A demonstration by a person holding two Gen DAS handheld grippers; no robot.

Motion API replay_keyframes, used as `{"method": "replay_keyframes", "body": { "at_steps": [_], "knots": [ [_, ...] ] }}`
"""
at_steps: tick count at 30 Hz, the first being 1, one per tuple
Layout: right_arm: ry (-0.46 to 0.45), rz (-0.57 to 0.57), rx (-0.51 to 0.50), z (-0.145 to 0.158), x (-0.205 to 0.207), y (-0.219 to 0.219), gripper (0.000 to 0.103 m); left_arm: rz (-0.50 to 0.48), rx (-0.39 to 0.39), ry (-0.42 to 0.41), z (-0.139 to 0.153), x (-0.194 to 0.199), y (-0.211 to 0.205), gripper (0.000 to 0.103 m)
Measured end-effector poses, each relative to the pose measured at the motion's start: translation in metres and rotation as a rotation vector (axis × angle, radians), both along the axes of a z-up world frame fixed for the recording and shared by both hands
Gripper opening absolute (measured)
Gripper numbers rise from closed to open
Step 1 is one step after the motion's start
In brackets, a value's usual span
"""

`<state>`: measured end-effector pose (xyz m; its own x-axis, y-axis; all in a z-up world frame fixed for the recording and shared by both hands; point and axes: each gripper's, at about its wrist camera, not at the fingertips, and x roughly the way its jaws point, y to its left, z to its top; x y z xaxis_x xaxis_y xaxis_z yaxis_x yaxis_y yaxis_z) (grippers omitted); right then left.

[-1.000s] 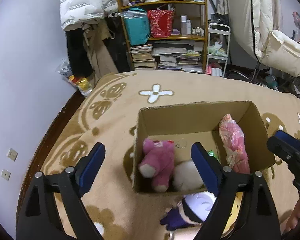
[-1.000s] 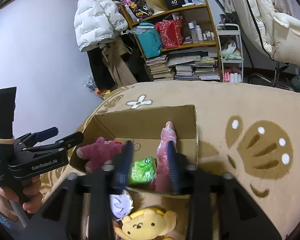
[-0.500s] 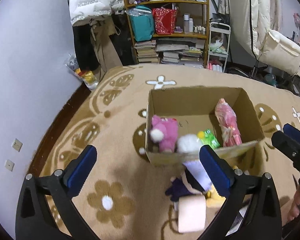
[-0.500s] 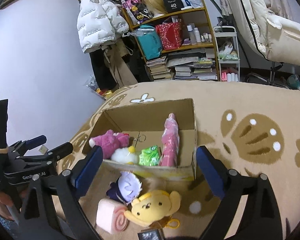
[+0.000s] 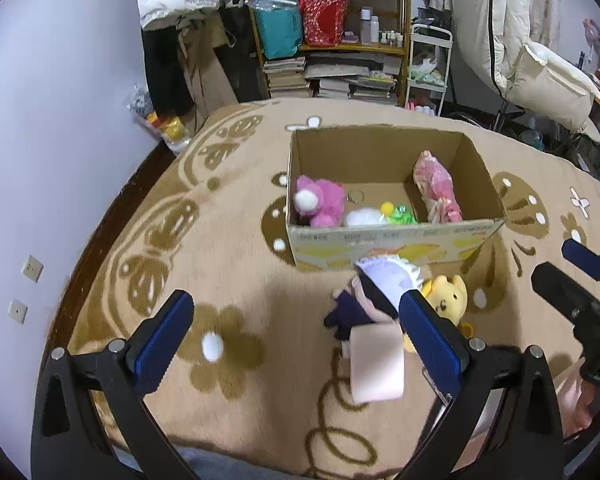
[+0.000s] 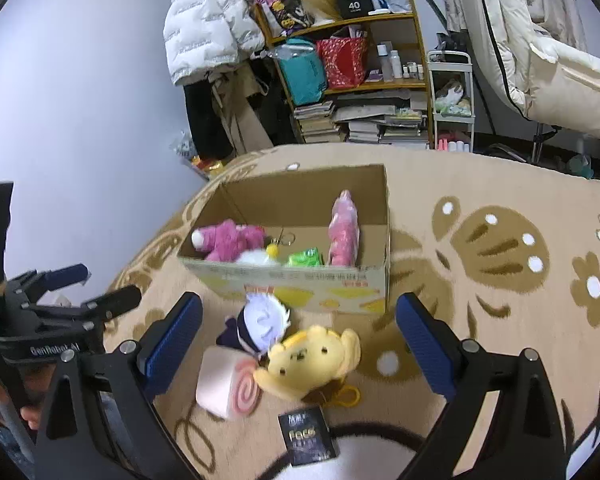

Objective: Organize soft objects
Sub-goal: 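Move both grippers back toward the remaining toys beside the box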

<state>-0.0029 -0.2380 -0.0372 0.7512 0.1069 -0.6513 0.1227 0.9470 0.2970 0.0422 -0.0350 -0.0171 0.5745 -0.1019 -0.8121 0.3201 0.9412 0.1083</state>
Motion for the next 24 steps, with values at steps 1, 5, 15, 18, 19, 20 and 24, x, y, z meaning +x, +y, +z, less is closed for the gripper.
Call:
{"method": "replay_keyframes", "body": {
  "at_steps": [1, 5, 15, 18, 19, 20, 24],
  "knots": [
    [0.006, 0.003, -0.006, -0.001, -0.002, 0.002, 0.101, 0.003, 0.000, 0.009, -0.002, -0.001, 0.001, 0.102],
    [0.031, 0.009, -0.007, -0.008, -0.011, 0.007, 0.101, -0.002, 0.017, 0.049, -0.010, -0.006, 0.001, 0.102],
    [0.098, 0.017, -0.009, -0.032, -0.023, 0.018, 0.101, -0.035, 0.057, 0.142, -0.030, -0.003, -0.008, 0.102],
    [0.121, 0.021, -0.005, -0.040, -0.024, 0.020, 0.101, -0.043, 0.085, 0.170, -0.041, -0.003, -0.014, 0.102],
    [0.129, 0.024, -0.004, -0.043, -0.023, 0.021, 0.101, -0.045, 0.092, 0.179, -0.045, -0.003, -0.015, 0.102],
    [0.138, 0.027, -0.005, -0.046, -0.023, 0.022, 0.101, -0.045, 0.100, 0.193, -0.049, -0.002, -0.018, 0.102],
    [0.171, 0.038, -0.012, -0.057, -0.021, 0.026, 0.101, -0.048, 0.119, 0.226, -0.059, 0.000, -0.022, 0.102]
  ]
}}
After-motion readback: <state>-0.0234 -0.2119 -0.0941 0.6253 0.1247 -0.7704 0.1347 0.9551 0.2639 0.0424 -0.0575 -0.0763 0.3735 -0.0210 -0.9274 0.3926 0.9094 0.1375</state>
